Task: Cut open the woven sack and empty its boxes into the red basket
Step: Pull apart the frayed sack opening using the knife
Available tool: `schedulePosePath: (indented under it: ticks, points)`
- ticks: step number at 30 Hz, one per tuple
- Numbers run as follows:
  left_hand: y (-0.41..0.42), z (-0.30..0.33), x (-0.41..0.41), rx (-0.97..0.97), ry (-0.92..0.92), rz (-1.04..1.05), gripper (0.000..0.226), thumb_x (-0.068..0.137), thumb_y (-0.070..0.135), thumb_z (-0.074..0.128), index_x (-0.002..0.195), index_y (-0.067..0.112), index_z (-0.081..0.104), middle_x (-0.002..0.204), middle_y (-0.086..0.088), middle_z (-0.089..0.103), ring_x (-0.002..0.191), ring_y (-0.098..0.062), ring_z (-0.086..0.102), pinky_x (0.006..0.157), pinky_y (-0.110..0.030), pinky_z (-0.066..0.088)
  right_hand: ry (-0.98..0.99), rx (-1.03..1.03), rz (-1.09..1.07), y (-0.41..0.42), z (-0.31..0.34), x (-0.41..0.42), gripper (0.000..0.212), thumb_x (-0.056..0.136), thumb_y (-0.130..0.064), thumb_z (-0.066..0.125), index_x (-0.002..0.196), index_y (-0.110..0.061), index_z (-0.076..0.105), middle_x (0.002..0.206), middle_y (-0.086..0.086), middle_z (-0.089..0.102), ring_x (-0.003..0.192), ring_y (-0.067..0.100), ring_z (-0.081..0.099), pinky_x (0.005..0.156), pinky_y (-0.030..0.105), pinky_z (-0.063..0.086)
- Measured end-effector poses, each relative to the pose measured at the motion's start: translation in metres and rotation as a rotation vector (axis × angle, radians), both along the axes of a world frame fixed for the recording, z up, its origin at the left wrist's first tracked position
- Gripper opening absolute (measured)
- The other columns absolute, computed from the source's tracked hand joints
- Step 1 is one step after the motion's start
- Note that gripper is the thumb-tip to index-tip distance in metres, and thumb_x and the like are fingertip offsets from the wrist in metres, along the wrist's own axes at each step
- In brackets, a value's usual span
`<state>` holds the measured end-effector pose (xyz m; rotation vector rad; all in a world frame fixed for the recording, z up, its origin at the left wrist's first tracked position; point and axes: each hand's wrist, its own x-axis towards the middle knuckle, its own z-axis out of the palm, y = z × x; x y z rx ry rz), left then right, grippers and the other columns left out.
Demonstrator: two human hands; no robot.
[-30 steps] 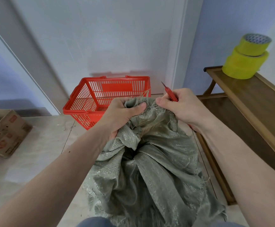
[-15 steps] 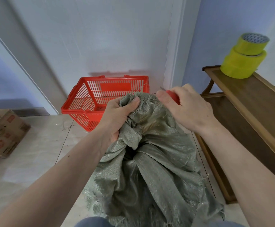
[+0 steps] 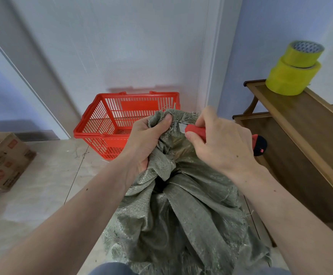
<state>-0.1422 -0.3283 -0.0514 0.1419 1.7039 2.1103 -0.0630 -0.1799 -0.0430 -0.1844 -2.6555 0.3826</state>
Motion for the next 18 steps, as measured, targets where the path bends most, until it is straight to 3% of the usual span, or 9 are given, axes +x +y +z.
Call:
schedulePosePath:
  ticks: [8,12,15,18]
  points:
    - [-0.001,-0.001,0.001,0.014,0.009,-0.055,0.023,0.095,0.017,0.065,0.109,-0.001,0.07,0.1,-0.021,0.075,0.086,-0.033,0.073,0.078,-0.047,0.062,0.039,0.005,-0.052,-0.003,0.0,-0.003,0.032,0.096,-0.05,0.054,0.105,-0.02,0.046,0.086,-0.001,0.064,0.071,0.022,0.063,0.064,0.038,0.054]
    - [-0.002,-0.001,0.001,-0.006,-0.04,-0.076,0.028,0.094,0.018,0.067,0.113,-0.002,0.069,0.108,-0.025,0.073,0.094,-0.037,0.072,0.086,-0.05,0.06,0.073,-0.024,-0.051,-0.006,0.0,-0.005,0.034,0.096,-0.05,0.053,0.106,-0.018,0.046,0.086,-0.002,0.064,0.071,0.021,0.061,0.059,0.031,0.04]
    - [-0.004,-0.003,-0.005,-0.098,0.076,0.004,0.025,0.088,0.016,0.074,0.11,0.004,0.071,0.115,-0.025,0.07,0.097,-0.037,0.072,0.086,-0.051,0.06,0.087,-0.066,-0.017,-0.006,0.0,-0.005,0.035,0.095,-0.05,0.054,0.106,-0.018,0.046,0.086,-0.004,0.064,0.069,0.018,0.058,0.059,0.028,0.036]
    - [-0.009,-0.006,-0.011,-0.097,0.293,-0.022,0.059,0.083,0.004,0.076,0.134,0.023,0.052,0.14,-0.003,0.058,0.123,-0.028,0.062,0.097,-0.051,0.055,0.086,-0.078,0.009,-0.006,0.001,-0.005,0.034,0.095,-0.05,0.054,0.106,-0.019,0.045,0.085,-0.005,0.065,0.068,0.018,0.06,0.06,0.029,0.038]
